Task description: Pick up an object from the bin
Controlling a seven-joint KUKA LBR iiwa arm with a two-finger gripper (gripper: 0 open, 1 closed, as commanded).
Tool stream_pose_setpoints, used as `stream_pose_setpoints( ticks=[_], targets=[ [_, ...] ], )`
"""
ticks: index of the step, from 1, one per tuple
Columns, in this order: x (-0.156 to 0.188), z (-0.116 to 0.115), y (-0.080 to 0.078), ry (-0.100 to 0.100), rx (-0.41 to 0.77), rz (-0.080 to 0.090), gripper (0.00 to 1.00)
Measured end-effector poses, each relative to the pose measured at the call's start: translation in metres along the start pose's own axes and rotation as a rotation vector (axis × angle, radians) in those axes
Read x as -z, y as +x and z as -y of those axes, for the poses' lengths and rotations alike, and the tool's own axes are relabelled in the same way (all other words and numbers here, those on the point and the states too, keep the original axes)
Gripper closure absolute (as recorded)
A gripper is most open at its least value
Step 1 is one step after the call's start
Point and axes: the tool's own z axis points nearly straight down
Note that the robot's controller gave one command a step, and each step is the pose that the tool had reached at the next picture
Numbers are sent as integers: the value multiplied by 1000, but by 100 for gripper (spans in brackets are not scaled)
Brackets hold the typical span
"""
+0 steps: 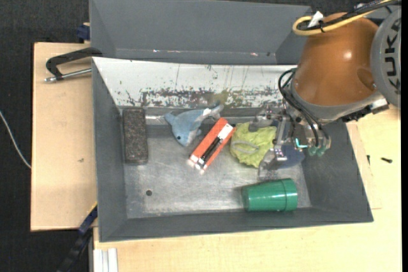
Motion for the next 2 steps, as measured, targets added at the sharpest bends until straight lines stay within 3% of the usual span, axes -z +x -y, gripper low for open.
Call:
stream_pose_setpoints(
  ticks=[1,2],
  targets=[
    [3,0,-1,0,0,7,0],
    [-42,7,-18,1,19,15,0]
  ],
)
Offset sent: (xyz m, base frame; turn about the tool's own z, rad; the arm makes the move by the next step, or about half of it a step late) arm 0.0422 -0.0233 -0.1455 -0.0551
